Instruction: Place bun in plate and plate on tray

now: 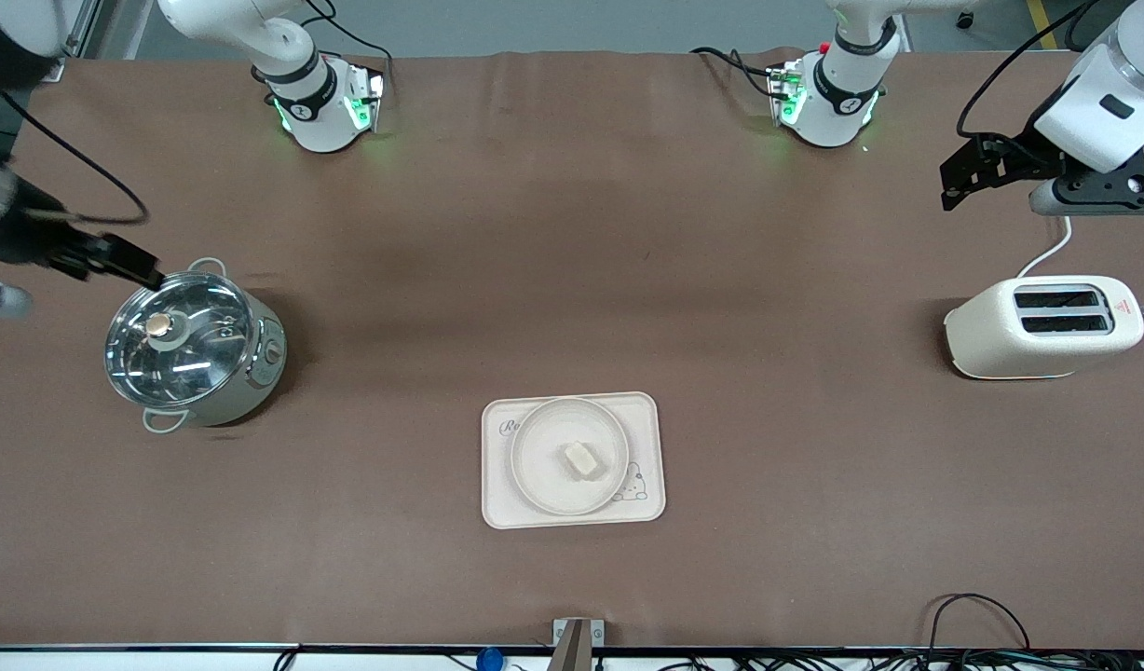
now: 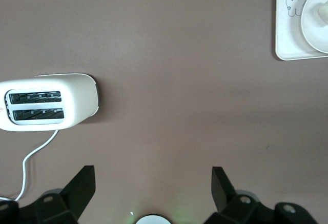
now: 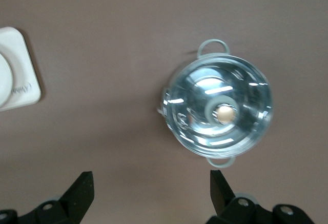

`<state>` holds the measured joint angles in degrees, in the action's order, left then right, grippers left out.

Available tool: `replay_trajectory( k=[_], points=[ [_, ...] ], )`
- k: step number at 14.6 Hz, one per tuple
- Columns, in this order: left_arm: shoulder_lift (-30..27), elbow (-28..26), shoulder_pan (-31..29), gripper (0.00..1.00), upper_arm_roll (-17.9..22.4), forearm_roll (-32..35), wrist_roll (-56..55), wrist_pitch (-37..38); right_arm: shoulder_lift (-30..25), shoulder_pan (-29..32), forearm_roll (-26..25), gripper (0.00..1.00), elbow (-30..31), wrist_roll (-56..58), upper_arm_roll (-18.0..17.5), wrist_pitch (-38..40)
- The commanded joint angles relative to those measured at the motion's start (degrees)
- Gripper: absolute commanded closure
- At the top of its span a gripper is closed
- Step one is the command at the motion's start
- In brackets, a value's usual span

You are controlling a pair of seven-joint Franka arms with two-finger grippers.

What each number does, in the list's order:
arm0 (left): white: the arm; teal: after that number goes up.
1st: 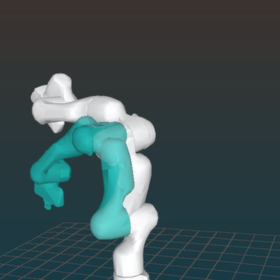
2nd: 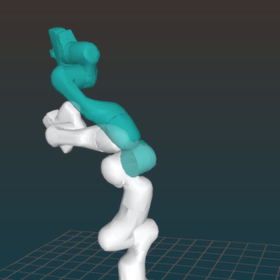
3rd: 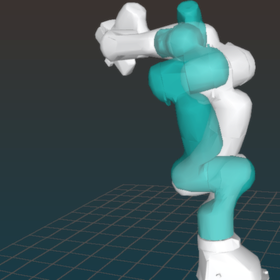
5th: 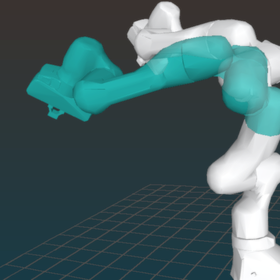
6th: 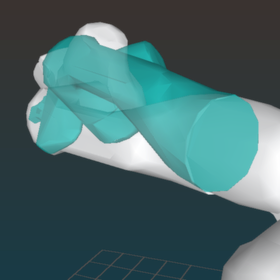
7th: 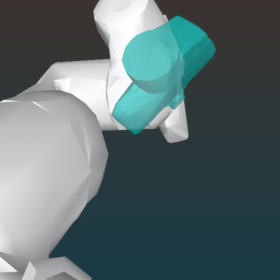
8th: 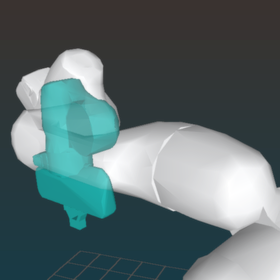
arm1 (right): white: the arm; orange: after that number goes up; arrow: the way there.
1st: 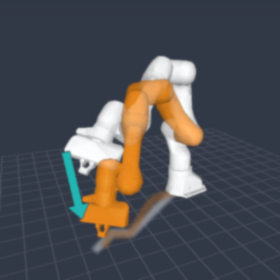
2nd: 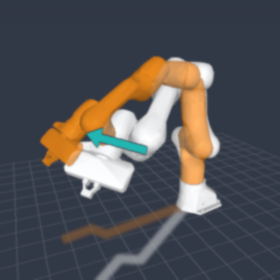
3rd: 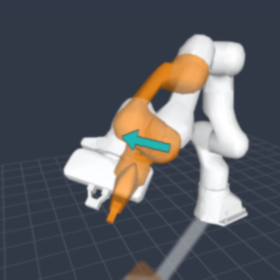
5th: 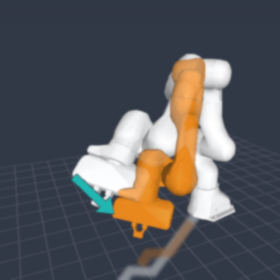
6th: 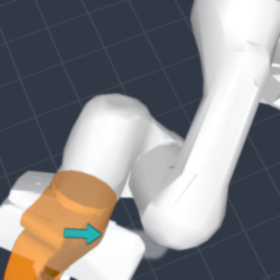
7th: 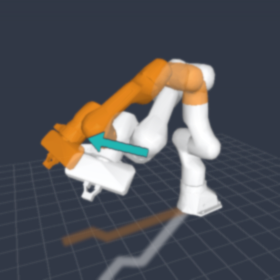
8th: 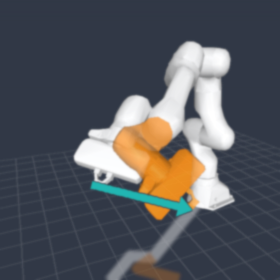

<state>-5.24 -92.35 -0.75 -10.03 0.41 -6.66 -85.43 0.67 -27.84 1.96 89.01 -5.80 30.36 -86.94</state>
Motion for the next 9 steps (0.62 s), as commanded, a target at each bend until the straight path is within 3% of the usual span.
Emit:
replay_trajectory(
  k=[1, 2, 5, 9],
  points=[
    [-0.03, 0.68, -0.21, 0.00, -0.26, -0.50, 0.68, 0.17, -6.54, 5.84, -5.28, 0.00, 2.83, 1.85, -7.56, 5.00],
    [-0.03, 0.68, -0.13, 0.00, -0.26, -0.50, 0.68, 0.17, -8.47, 8.74, -6.69, 0.00, 3.79, 1.94, -11.60, 5.54],
    [-0.12, 0.68, -0.04, 0.00, -0.34, -0.41, 1.04, 0.35, -11.30, 14.99, -6.97, 0.00, 3.63, 4.83, -18.38, 7.21],
    [0.41, 1.30, 0.40, 0.00, -0.34, -0.23, 0.95, 0.35, -11.92, 18.78, -6.44, 0.00, 3.71, 5.54, -20.51, 9.67]
  ],
)
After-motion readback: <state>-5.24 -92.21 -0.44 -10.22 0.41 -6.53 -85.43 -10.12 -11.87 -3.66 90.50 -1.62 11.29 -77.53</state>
